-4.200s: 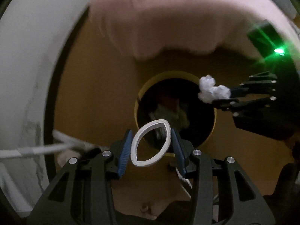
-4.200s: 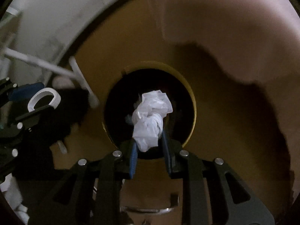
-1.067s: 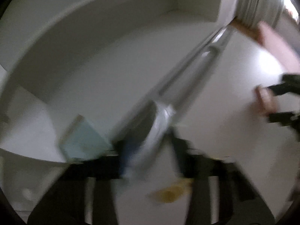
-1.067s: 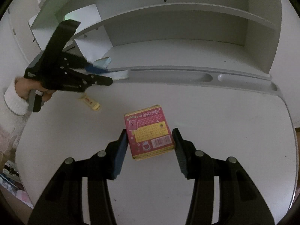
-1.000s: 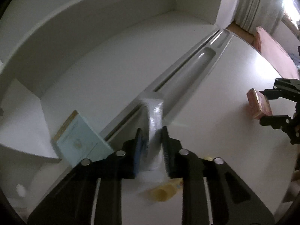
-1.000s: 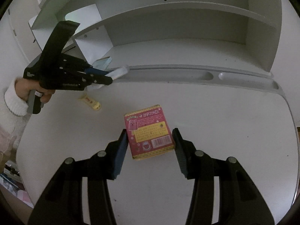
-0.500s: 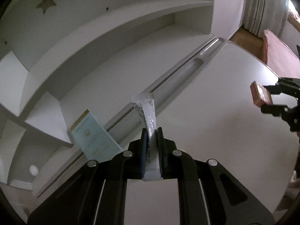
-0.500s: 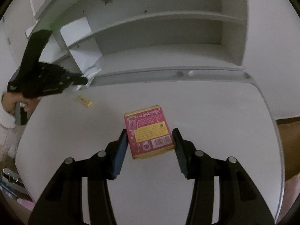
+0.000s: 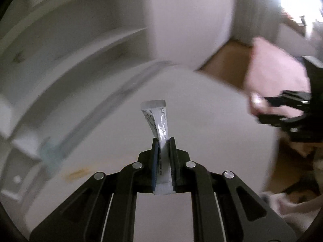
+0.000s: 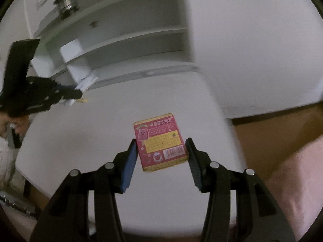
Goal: Collect trash
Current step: 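Carry the white tube and red box down over the bin, then open both tools over the bin to drop the tube and box, then swing both tools back up to the desk, then grasp the teal cigarette pack with left tool while right tool grasps the yellow spoon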
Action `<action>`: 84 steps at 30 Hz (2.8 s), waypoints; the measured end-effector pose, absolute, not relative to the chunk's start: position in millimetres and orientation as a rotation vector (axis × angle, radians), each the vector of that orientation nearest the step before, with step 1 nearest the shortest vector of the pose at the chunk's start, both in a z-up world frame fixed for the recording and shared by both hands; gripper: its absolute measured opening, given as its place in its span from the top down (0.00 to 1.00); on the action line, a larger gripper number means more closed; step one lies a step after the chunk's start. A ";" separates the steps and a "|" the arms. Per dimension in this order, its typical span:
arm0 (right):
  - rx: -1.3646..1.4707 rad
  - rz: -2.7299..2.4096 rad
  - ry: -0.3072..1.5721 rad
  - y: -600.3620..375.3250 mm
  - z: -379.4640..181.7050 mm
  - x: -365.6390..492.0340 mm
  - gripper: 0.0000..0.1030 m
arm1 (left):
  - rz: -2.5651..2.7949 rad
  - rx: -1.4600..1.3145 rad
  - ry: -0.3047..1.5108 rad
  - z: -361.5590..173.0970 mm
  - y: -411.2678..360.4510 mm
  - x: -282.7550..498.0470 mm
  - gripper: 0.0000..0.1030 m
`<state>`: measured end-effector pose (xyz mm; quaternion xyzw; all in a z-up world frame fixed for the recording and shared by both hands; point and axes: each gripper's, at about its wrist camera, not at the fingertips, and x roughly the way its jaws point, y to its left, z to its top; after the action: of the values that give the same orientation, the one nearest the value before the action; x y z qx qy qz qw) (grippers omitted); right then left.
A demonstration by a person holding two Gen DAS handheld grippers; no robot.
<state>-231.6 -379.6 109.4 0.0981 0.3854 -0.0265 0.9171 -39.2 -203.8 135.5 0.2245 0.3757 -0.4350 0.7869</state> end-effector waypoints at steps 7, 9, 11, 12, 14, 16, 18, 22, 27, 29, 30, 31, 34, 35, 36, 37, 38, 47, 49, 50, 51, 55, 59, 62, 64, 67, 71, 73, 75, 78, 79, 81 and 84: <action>0.277 -0.326 0.846 -482.4 88.3 -373.7 0.54 | -1.342 0.515 0.801 116.7 -347.7 -188.6 0.91; 0.313 -0.411 0.877 -510.7 70.4 -416.4 0.54 | -1.419 0.553 0.829 96.0 -384.0 -226.3 0.91; 0.381 -0.454 0.926 -536.9 41.5 -454.6 0.54 | -1.474 0.593 0.865 68.2 -411.7 -256.7 0.91; 0.422 -0.462 0.951 -547.2 25.3 -468.6 0.54 | -1.498 0.611 0.901 47.3 -426.4 -272.0 0.91; 0.505 -0.473 1.022 -567.0 -17.3 -492.9 0.54 | -1.518 0.617 0.994 5.1 -448.7 -288.6 0.91; 0.596 -0.485 1.111 -582.2 -70.6 -510.7 0.54 | -1.500 0.624 1.121 -46.7 -470.5 -296.9 0.91; 0.706 -0.471 1.191 -591.6 -127.7 -523.4 0.54 | -1.426 0.650 1.254 -106.0 -485.7 -297.4 0.91; 0.802 -0.447 1.321 -588.7 -202.8 -528.7 0.54 | -1.297 0.740 1.399 -183.5 -498.9 -300.8 0.91; 0.814 -0.420 1.357 -578.1 -220.5 -528.9 0.54 | -1.265 0.731 1.493 -211.5 -498.9 -303.5 0.91; 0.807 -0.419 1.362 -577.5 -221.5 -528.0 0.54 | -1.264 0.731 1.489 -211.1 -498.1 -305.1 0.91; 0.804 -0.418 1.365 -579.1 -219.4 -526.4 0.54 | -1.266 0.728 1.487 -211.7 -499.9 -304.4 0.91; 0.802 -0.417 1.367 -578.3 -219.7 -525.2 0.54 | -1.266 0.725 1.486 -211.9 -499.5 -304.4 0.91; 0.778 -0.419 1.378 -577.9 -218.0 -523.7 0.54 | -1.268 0.710 1.488 -213.8 -504.8 -309.9 0.91; 0.768 -0.419 1.381 -577.2 -218.6 -521.8 0.54 | -1.271 0.709 1.486 -216.1 -505.8 -311.9 0.90; 0.755 -0.423 1.381 -576.5 -218.4 -519.8 0.53 | -1.272 0.716 1.481 -214.8 -506.2 -312.6 0.89; 0.745 -0.428 1.377 -577.1 -216.6 -519.0 0.51 | -1.267 0.729 1.470 -213.1 -506.8 -313.6 0.88; 0.745 -0.436 1.371 -578.3 -213.4 -518.8 0.32 | -1.263 0.739 1.466 -212.8 -508.7 -313.8 0.77; 0.386 -0.820 1.360 -588.3 -149.6 -524.3 0.07 | -1.340 0.588 1.107 -108.1 -488.2 -318.0 0.12; 0.228 -0.935 1.290 -580.8 -114.1 -516.3 0.07 | -1.358 0.545 0.942 -53.9 -468.4 -317.7 0.09; 0.174 -0.975 1.231 -575.6 -92.6 -510.2 0.07 | -1.361 0.519 0.875 -28.3 -456.4 -315.3 0.08; 0.136 -1.003 1.157 -569.0 -67.6 -501.8 0.07 | -1.355 0.488 0.808 -0.1 -441.1 -310.4 0.07; 0.057 -0.943 0.858 -530.1 21.0 -450.6 0.07 | -1.249 0.360 0.668 76.1 -377.1 -269.2 0.06; 0.008 -0.625 0.720 -473.5 71.3 -361.7 0.07 | -1.020 0.248 0.699 104.7 -287.3 -200.1 0.06; -0.045 -0.372 0.759 -415.9 81.4 -277.7 0.07 | -0.797 0.181 0.759 104.1 -213.7 -150.4 0.06; -0.054 -0.175 0.761 -368.7 86.2 -228.0 0.07 | -0.617 0.131 0.799 99.9 -153.6 -116.7 0.06; -0.102 0.047 0.782 -292.1 91.3 -156.0 0.07 | -0.354 0.027 0.868 92.5 -61.7 -73.4 0.06; -0.156 0.252 0.822 -213.2 88.0 -80.4 0.07 | -0.117 -0.070 0.969 82.0 30.8 -30.3 0.06; -0.184 0.331 0.862 -180.0 82.3 -44.4 0.07 | -0.068 -0.100 0.972 82.2 59.6 -16.1 0.06; -0.232 0.386 0.895 -141.6 73.8 -16.3 0.11 | -0.033 -0.111 0.962 82.3 79.7 1.2 0.06; -0.297 0.425 0.934 -106.0 64.1 19.8 0.21 | -0.015 -0.113 0.959 84.8 91.5 26.8 0.06; -0.309 0.430 0.946 -99.6 62.0 31.3 0.22 | -0.025 -0.112 0.959 83.0 94.0 38.8 0.06; -0.320 0.454 0.976 -93.4 57.4 49.0 0.30 | -0.045 -0.098 0.960 83.9 84.1 62.2 0.06; -0.321 0.485 1.015 -88.1 52.6 64.9 0.47 | -0.067 -0.083 0.949 87.7 60.6 89.5 0.06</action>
<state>64.9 -88.1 52.6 -0.1515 0.4791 0.2291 0.8337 89.5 60.6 87.7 -0.0398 0.4566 -0.0322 0.8882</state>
